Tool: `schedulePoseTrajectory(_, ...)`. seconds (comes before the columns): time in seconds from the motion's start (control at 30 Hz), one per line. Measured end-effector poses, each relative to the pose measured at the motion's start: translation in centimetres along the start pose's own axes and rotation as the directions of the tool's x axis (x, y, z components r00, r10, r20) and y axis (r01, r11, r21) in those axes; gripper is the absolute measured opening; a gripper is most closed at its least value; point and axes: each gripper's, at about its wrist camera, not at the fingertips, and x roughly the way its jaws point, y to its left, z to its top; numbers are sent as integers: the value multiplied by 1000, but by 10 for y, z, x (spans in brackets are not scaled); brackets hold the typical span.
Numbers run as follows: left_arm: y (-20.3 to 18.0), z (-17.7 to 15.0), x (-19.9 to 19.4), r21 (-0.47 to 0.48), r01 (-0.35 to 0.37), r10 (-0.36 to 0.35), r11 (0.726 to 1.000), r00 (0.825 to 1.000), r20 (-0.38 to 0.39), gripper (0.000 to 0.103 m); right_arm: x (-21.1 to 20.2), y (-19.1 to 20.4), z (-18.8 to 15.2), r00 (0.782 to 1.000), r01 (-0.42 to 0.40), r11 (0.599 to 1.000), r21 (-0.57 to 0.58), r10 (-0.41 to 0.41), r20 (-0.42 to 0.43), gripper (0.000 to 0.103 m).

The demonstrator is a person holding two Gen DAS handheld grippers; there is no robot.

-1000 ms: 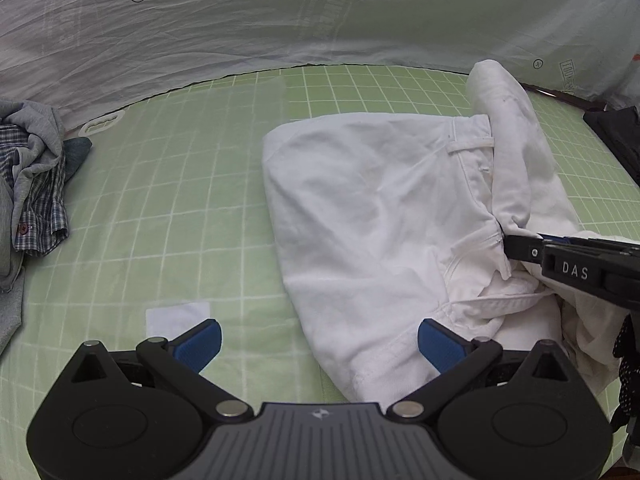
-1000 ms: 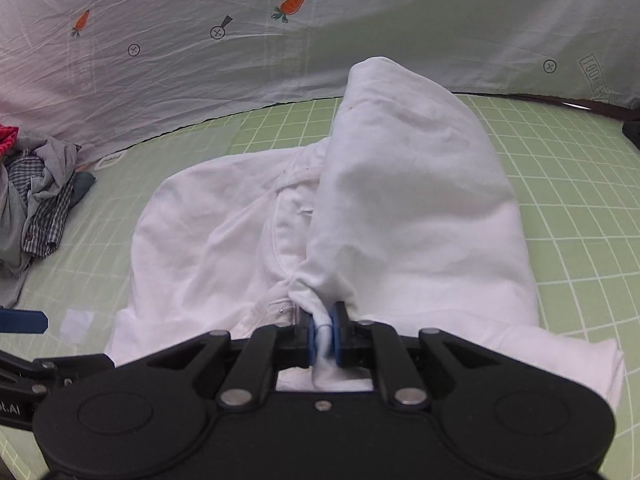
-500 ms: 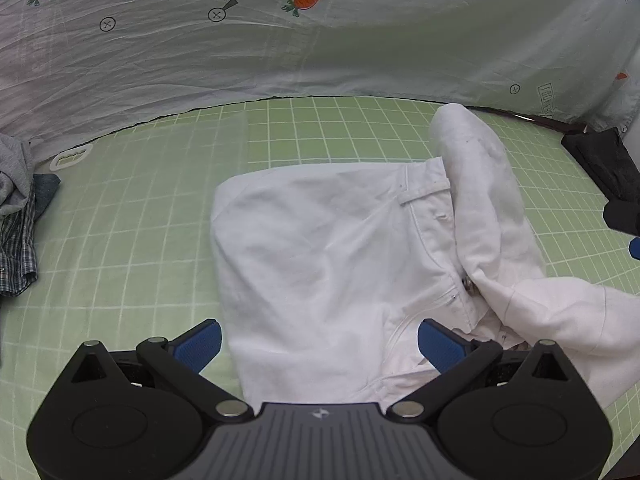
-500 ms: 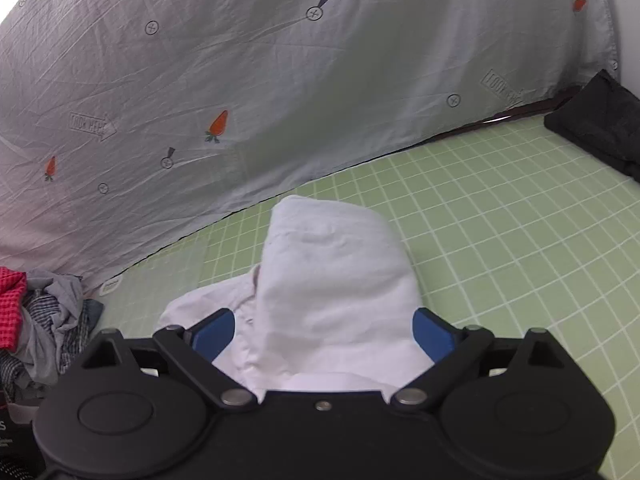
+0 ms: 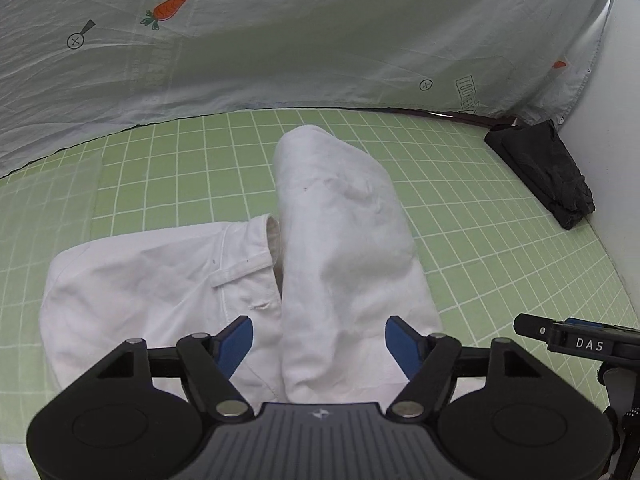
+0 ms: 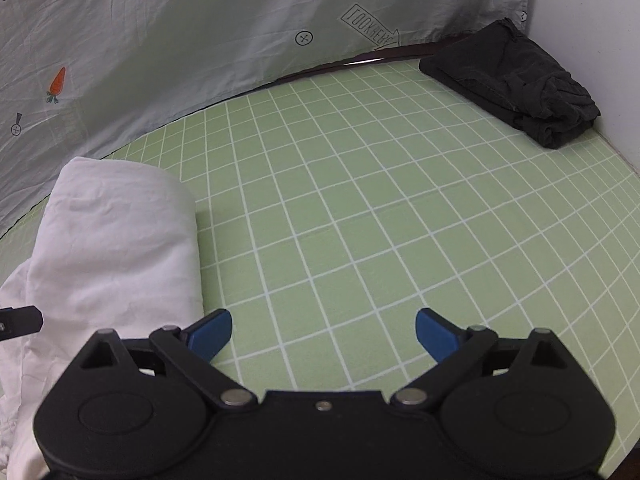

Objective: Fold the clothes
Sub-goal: 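Grasp the folded white bundle with the left tool and lift it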

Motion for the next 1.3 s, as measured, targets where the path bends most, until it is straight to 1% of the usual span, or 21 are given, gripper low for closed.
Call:
schedulePoseTrajectory(0.17, -11, 2, 28, 24, 3, -1, 1000, 998, -63, 70, 13, -11, 2, 999, 3, 1000, 7, -3, -32, 99)
schedulePoseTrajectory(0.2, -13, 1, 29, 34, -4, 6, 999, 998, -65, 67, 14, -13, 2, 999, 4, 1000, 11, -4, -36, 99)
schedulePoseTrajectory(0.23, -15, -1, 28, 49, -20, 23, 999, 998, -57, 50, 16, -14, 0, 999, 5, 1000, 17, -4, -43, 99)
schedulePoseTrajectory(0.27, -18, -2, 28, 65, -37, 40, 997, 998, -48, 21, 17, -16, -1, 999, 6, 1000, 23, -5, -50, 99)
schedulePoseTrajectory(0.3, -19, -3, 26, 77, -41, 44, 996, 998, -38, 12, 19, -17, -2, 998, 8, 1000, 29, -6, -57, 99)
schedulePoseTrajectory(0.43, -12, -2, 4, 56, 29, -29, 998, 1000, 0, 10, 21, -19, -10, 997, 16, 998, 54, -12, -73, 99)
schedulePoseTrajectory(0.53, -11, -1, -19, 40, 82, -84, 996, 996, 38, 9, 19, -16, -15, 997, 14, 998, 65, -9, -76, 99)
schedulePoseTrajectory(0.6, -6, 2, -38, 5, 140, -140, 990, 987, 75, 8, 14, -11, -18, 998, 12, 998, 60, -8, -68, 99)
schedulePoseTrajectory(0.67, 0, 2, -60, -9, 181, -179, 983, 977, 113, 8, 10, -5, -21, 998, 11, 998, 54, -8, -60, 99)
schedulePoseTrajectory(0.8, 23, 0, -101, -39, 222, -212, 974, 960, 184, 7, 3, 10, -29, 999, 3, 999, 42, -1, -53, 99)
schedulePoseTrajectory(0.9, 53, -6, -122, -74, 220, -198, 973, 954, 225, 7, -1, 24, -36, 999, -8, 1000, 26, 9, -53, 99)
schedulePoseTrajectory(0.97, 81, -14, -127, -109, 186, -156, 977, 960, 234, 7, -3, 34, -42, 998, -14, 1000, 17, 15, -54, 99)
schedulePoseTrajectory(1.0, 99, -21, -126, -145, 164, -129, 976, 966, 225, 8, -4, 39, -45, 998, -17, 1000, 13, 18, -55, 99)
schedulePoseTrajectory(1.07, 130, -36, -113, -205, 122, -83, 971, 979, 189, 10, -5, 48, -51, 998, -23, 1000, 5, 23, -57, 99)
schedulePoseTrajectory(1.13, 158, -54, -91, -267, 89, -54, 960, 989, 135, 11, -6, 57, -54, 998, -25, 1000, 1, 25, -53, 99)
schedulePoseTrajectory(1.2, 180, -69, -70, -330, 85, -53, 940, 993, 105, 12, -8, 65, -56, 999, -26, 1000, 0, 26, -47, 99)
schedulePoseTrajectory(1.27, 195, -79, -55, -384, 102, -69, 918, 993, 99, 16, -10, 71, -55, 999, -29, 1000, 6, 29, -37, 99)
schedulePoseTrajectory(1.3, 198, -80, -52, -391, 109, -76, 914, 992, 99, 16, -12, 74, -54, 999, -34, 999, 13, 34, -26, 99)
